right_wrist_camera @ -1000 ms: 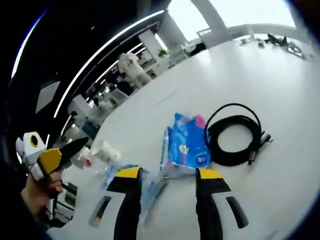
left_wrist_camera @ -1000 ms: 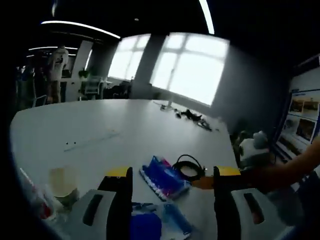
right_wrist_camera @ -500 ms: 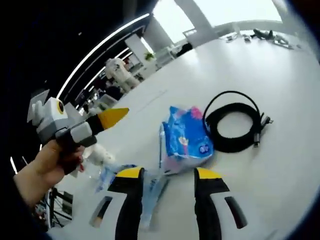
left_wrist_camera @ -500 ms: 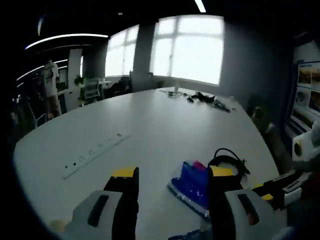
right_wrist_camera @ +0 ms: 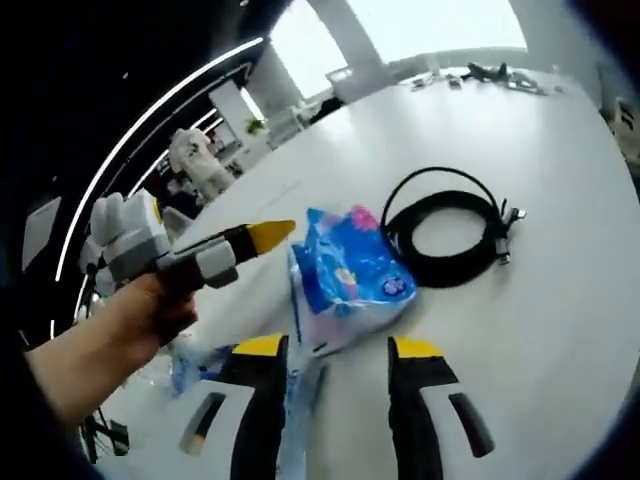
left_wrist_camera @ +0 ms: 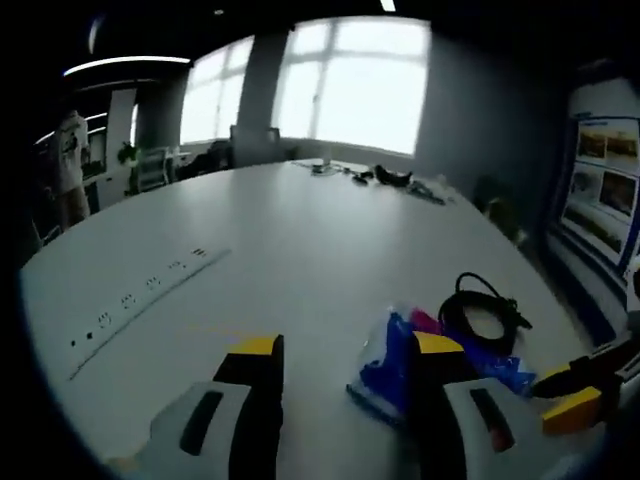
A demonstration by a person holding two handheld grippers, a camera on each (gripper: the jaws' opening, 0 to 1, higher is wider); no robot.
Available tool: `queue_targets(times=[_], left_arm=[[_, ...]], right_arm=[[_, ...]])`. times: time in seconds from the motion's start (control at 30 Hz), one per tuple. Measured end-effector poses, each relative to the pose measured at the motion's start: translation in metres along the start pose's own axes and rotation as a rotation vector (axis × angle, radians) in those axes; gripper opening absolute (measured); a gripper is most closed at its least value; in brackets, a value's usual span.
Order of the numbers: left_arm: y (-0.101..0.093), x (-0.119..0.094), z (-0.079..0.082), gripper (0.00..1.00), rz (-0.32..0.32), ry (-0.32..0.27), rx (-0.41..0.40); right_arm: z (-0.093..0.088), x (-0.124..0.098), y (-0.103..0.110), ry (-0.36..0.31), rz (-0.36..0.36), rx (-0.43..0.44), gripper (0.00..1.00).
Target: Arrange the tabletop items into an orderly group along one side of the table until the central work area is clear of visible clutter.
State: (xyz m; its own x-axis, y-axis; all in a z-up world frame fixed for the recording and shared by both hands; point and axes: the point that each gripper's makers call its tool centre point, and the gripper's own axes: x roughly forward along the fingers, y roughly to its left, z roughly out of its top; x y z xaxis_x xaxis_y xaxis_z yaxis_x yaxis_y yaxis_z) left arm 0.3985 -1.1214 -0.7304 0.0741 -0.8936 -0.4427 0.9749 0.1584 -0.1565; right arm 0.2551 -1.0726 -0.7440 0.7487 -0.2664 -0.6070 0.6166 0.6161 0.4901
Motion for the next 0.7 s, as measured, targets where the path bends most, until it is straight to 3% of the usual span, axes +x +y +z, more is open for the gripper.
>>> queue_targets(times=[0.1, 0.2, 0.3, 0.5, 0.7], left_arm=[[-0.007, 0.005, -0.006, 0.4, -0.022, 0.015, 0.041], [-0.011, 0.003, -0.001, 0.13, -0.036, -0.015, 0.08], [-0.019, 0.004, 0.002, 0.02, -0.051, -0.02, 0.085], [-0.026, 0.004, 0.003, 0.0, -0.058, -0.006, 0.124], [-0.034, -0.003, -0.003, 0.0, -0.062, 0.007, 0.1]], right_arm=[[0.002, 0.008, -0.003, 0.002, -0.037, -0.006, 0.36], [0.001, 0.012, -0.004, 0.006, -0.051, -0.032, 0.32], [0.005, 0.012, -0.005, -0.011, -0.056, 0.027, 0.33], [0.005, 0.009, -0.011, -0.002, -0.074, 0.016, 0.3], [0.008, 0.012, -0.011, -0.003, -0.077, 0.064, 0.25]])
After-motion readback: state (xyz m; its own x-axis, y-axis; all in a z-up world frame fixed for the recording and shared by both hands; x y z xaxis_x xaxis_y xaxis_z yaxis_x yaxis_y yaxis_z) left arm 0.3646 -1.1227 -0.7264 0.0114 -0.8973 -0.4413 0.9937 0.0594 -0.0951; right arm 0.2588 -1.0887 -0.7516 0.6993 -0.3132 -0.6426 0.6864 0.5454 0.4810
